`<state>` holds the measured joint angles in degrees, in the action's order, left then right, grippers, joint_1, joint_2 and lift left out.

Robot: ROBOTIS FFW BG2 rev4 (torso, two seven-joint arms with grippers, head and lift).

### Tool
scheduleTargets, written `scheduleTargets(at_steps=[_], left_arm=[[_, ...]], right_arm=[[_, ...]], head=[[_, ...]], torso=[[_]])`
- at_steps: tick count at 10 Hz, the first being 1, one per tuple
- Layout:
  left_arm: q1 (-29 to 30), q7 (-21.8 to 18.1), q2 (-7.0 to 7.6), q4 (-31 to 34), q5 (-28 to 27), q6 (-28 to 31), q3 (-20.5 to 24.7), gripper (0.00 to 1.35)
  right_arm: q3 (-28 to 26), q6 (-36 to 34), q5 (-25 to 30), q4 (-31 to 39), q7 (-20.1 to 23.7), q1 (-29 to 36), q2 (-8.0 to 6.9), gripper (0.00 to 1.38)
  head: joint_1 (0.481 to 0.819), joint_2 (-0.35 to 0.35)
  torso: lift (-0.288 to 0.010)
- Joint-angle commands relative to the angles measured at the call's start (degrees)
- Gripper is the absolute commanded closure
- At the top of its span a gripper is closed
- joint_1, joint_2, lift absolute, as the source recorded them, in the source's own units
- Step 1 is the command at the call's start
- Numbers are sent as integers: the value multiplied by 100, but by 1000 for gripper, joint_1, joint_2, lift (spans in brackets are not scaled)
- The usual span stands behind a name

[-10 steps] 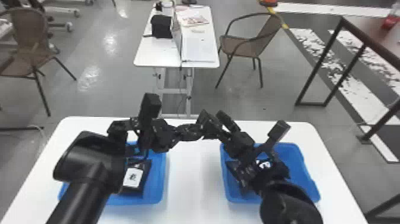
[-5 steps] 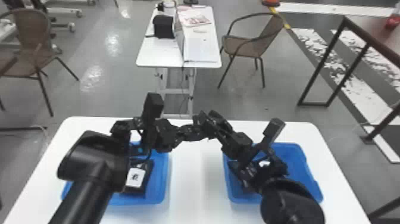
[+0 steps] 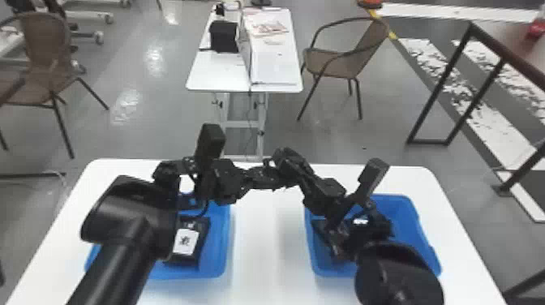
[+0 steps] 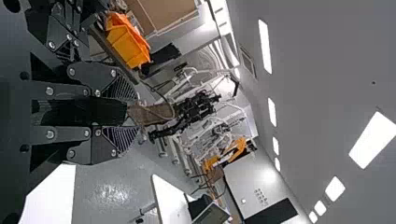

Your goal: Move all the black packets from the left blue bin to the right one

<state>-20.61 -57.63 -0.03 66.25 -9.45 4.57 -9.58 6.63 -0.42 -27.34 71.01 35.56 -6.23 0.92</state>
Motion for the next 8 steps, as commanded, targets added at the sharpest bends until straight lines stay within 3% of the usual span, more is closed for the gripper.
scheduleTargets(at_steps=[1, 2, 3, 6, 8], left_arm=[[75, 173, -6, 2, 146, -53, 62, 901], [233, 322, 12, 2, 251, 105, 150, 394], [356, 340, 38, 28, 383, 175, 308, 85], [989, 348, 91, 626, 611, 527, 950, 162], [1498, 384, 205, 1250, 813, 922, 1319, 162]], right_arm=[[-92, 156, -219, -263, -85, -10, -4, 1276], [-321, 218, -333, -448, -102, -27, -4, 1276], [-576, 227, -289, -509, -102, -27, 5, 1276], [-1252, 279, -131, -826, -137, -71, 198, 1276], [-1674, 306, 124, -1538, -181, -309, 330, 1276]], head=[[695, -77], [695, -78], [695, -87], [695, -125], [695, -138]], torso=[[0], [0], [0], [0], [0]])
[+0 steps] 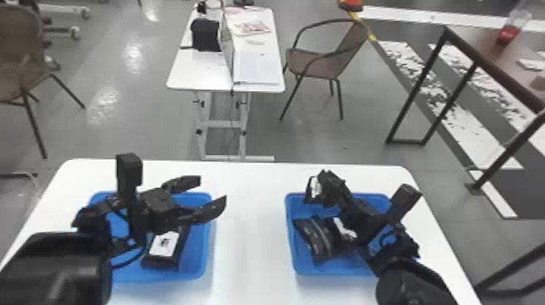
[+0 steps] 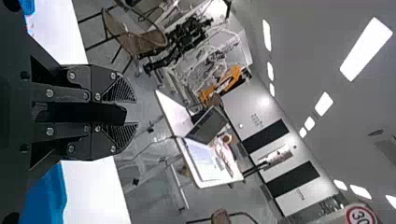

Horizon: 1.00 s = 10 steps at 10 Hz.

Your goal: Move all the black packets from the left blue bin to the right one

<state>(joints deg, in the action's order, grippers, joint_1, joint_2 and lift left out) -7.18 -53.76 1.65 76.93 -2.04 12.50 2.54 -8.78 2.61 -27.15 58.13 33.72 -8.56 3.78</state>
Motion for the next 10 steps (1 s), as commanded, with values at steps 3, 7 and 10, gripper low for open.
scheduleTargets(at_steps=[3, 7, 10], left_arm=[[603, 234, 63, 630, 274, 921, 590, 157], [665, 524, 55, 780, -367, 2327, 941, 162], [111, 823, 28, 560, -1598, 3118, 634, 162]], right_arm=[[-229, -76, 298, -346, -656, 82, 194, 360], [-282, 653, -273, 1438, -1289, 909, -175, 343], [-150, 653, -774, 2009, -1192, 1102, -175, 446]], head=[[695, -147], [695, -134], [695, -106]], torso=[[0], [0], [0]])
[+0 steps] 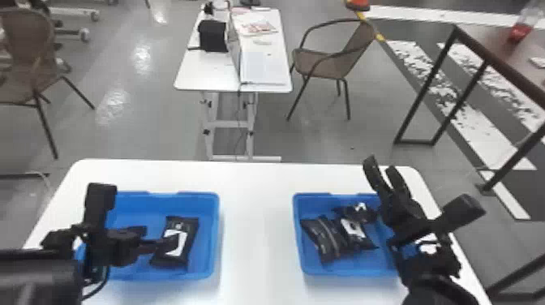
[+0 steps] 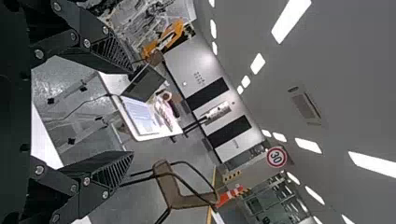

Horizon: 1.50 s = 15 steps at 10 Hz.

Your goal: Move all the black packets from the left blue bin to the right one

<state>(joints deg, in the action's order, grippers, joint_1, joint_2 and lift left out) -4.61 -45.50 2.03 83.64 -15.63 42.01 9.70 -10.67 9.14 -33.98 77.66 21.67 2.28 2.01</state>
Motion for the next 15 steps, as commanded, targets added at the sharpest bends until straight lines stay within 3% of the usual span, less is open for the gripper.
scheduleTargets(at_steps=[1, 3, 7, 8, 10, 11, 12, 13, 15], left_arm=[[-418, 6, -9, -542, -309, 176, -197, 162], [-858, 68, -9, -1421, -415, 220, -434, 162], [-1350, 437, -62, -2142, -1215, 387, -795, 248], [-1587, 437, -53, -2722, -1206, 194, -795, 360], [-1728, 622, -62, -3231, -1135, -342, -742, 828], [-1684, 543, -36, -3223, -1109, -659, -716, 1061], [-1631, 200, 70, -3152, -951, -1362, -707, 1205], [-1411, -99, 175, -2766, -731, -1704, -751, 1205], [-585, -538, 193, -1271, -336, -1819, -549, 1205]], right_arm=[[92, 0, -161, 57, 74, 27, -8, 446], [206, -8, -275, 21, 118, 36, -8, 446], [224, -70, -337, -5, 206, 80, -8, 446], [224, -70, -381, -31, 232, 80, -8, 446], [224, -88, -398, -40, 276, 80, 1, 446], [224, -105, -434, -40, 294, 80, 1, 446], [224, -114, -442, -31, 320, 80, 1, 446], [250, -131, -442, -31, 329, 80, -8, 446], [329, -140, -495, -14, 364, 123, -8, 446]], head=[[695, -98], [695, -87], [695, -76], [695, -71], [695, -72], [695, -71], [695, -74], [695, -85], [695, -95]], torso=[[0], [0], [0], [0], [0], [0], [0], [0], [0]])
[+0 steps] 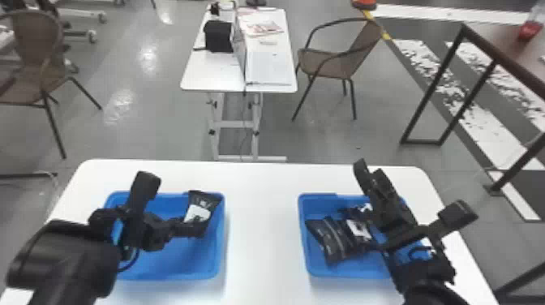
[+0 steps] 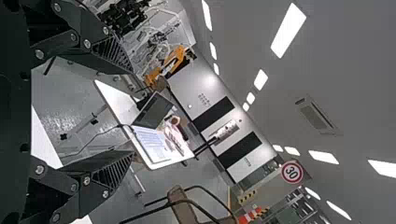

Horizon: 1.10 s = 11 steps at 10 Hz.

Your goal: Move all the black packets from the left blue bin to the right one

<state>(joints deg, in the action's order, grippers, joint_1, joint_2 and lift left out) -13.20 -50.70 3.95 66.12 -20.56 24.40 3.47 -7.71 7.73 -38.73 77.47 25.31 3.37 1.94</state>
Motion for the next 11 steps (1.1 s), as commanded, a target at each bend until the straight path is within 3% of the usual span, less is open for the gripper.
scheduleTargets(at_steps=[1, 3, 4, 6, 9, 11], left_arm=[[573, -265, 9, 1043, 562, -357, 127, 1205], [625, -854, 18, 1140, 1493, -1034, 66, 1205], [476, -1135, 27, 990, 1651, -1192, -31, 1205], [-166, -1883, 27, -29, 1985, -1544, -382, 1205], [-974, -2181, -35, -1189, 2407, -1755, -1077, 1205], [-1335, -2366, -264, -1831, 2188, -1878, -1165, 1205]], right_arm=[[50, -61, -20, 40, 71, 41, 8, 446], [164, -202, 191, 5, 484, -91, 17, 446], [243, -325, 393, -39, 703, -223, 35, 446], [437, -334, 446, -224, 985, -460, 44, 441], [700, -387, 437, -180, 1116, -583, 52, 444], [929, -580, 446, -162, 1275, -680, 44, 446]], head=[[695, -96], [695, -109], [695, -113], [695, -116], [695, -129], [695, -140]], torso=[[0], [0], [0], [0], [0], [0]])
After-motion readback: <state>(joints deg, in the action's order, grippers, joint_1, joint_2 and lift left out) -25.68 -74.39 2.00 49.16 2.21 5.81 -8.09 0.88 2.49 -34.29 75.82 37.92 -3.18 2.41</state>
